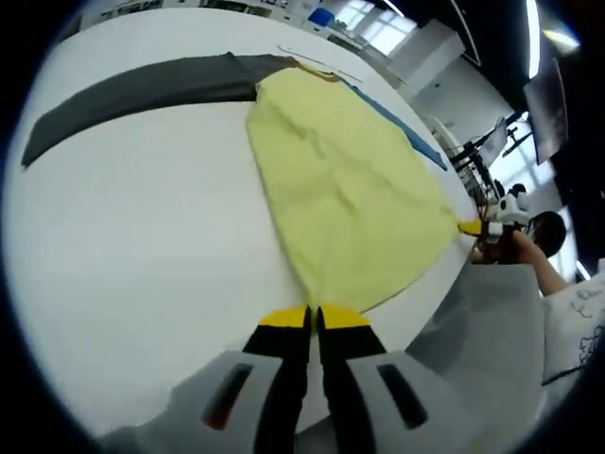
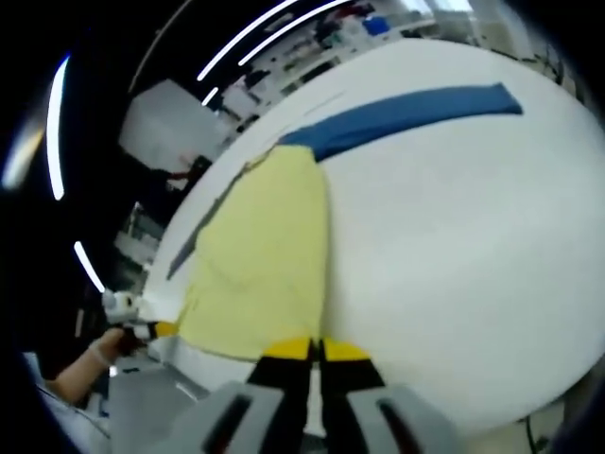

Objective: Fold the garment on the visible template until the final outline fits inside the template.

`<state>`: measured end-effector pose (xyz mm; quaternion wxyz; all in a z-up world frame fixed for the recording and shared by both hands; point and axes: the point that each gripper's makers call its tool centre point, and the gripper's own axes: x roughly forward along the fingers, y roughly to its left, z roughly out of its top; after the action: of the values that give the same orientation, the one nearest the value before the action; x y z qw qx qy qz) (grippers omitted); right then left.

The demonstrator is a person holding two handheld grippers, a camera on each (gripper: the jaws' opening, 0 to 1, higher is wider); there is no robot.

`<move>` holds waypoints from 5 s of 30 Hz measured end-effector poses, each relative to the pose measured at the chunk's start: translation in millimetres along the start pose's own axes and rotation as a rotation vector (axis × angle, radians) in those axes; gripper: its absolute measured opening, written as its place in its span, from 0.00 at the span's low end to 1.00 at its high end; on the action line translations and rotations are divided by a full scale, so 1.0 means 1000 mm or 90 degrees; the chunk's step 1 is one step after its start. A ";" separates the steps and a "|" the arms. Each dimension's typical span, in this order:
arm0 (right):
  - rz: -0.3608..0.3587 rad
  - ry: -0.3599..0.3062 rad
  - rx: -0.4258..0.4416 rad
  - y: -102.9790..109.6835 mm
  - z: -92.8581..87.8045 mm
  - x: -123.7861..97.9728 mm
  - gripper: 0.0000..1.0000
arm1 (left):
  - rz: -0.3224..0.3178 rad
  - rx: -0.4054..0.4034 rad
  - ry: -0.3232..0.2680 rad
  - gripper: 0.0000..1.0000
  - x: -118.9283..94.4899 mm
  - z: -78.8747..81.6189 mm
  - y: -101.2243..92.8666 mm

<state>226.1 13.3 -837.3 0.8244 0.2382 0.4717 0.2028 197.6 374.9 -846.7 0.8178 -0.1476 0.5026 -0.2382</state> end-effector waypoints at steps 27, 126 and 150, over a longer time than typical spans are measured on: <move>0.025 -0.063 -0.072 0.008 0.024 -0.010 0.34 | -0.016 0.081 -0.070 0.53 -0.003 0.020 -0.017; -0.342 -0.202 -0.051 -0.223 0.228 -0.035 0.03 | 0.064 0.046 -0.307 0.69 -0.030 0.057 -0.024; -0.232 -0.280 -0.108 -0.141 0.276 -0.052 0.00 | 0.046 0.066 -0.333 0.68 -0.033 0.065 -0.035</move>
<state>458.5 -184.9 -761.8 0.9467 0.1180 0.2978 0.0337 234.8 363.6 -775.3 0.9343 -0.1441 0.2666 -0.1876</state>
